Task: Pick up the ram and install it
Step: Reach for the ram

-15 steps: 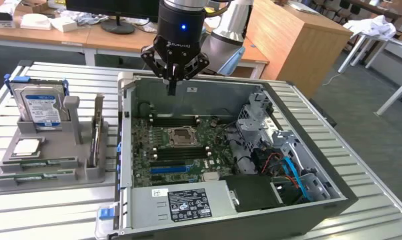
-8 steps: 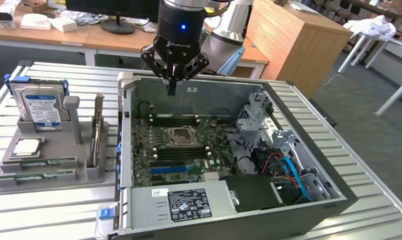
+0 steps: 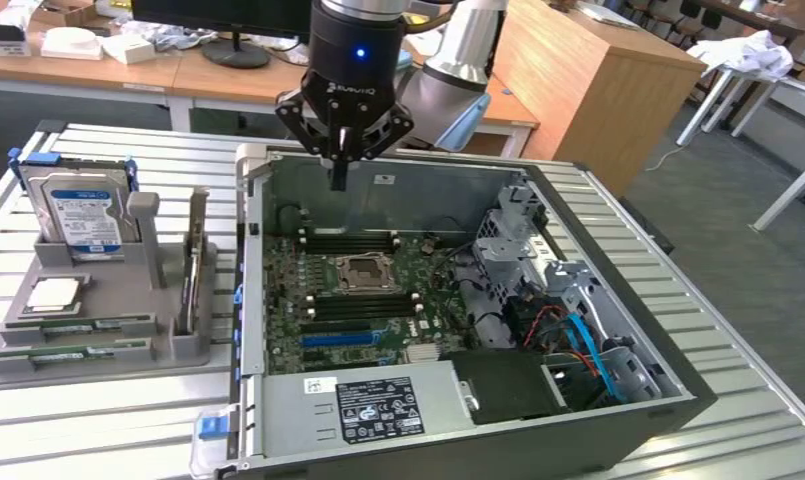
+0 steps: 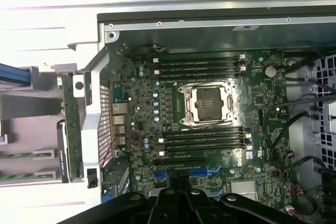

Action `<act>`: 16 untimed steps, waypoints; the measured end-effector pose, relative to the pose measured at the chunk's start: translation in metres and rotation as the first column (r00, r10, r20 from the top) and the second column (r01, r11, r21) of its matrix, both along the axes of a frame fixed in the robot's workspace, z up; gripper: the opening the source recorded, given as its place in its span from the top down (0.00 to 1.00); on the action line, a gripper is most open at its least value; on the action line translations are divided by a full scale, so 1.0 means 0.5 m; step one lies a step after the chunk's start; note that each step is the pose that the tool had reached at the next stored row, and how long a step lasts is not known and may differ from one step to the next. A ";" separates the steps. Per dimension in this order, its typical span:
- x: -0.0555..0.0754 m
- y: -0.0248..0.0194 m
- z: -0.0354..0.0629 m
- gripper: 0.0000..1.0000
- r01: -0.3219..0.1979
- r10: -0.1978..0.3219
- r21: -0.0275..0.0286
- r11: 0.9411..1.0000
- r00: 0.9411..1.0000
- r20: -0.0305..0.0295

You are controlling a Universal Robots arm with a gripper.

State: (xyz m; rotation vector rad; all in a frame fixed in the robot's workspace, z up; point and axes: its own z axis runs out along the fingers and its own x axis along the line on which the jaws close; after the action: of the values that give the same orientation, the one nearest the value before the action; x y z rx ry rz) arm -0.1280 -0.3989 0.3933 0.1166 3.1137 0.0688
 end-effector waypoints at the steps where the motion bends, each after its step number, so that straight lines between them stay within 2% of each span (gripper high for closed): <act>1: -0.003 0.0000 0.000 0.90 0.000 0.000 0.000 1.000 1.000 0.000; 16: -0.060 0.0000 0.000 0.90 0.000 0.000 0.000 1.000 1.000 0.000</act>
State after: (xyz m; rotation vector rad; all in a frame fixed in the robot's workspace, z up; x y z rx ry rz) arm -0.1583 -0.3989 0.3933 0.1166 3.1137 0.0688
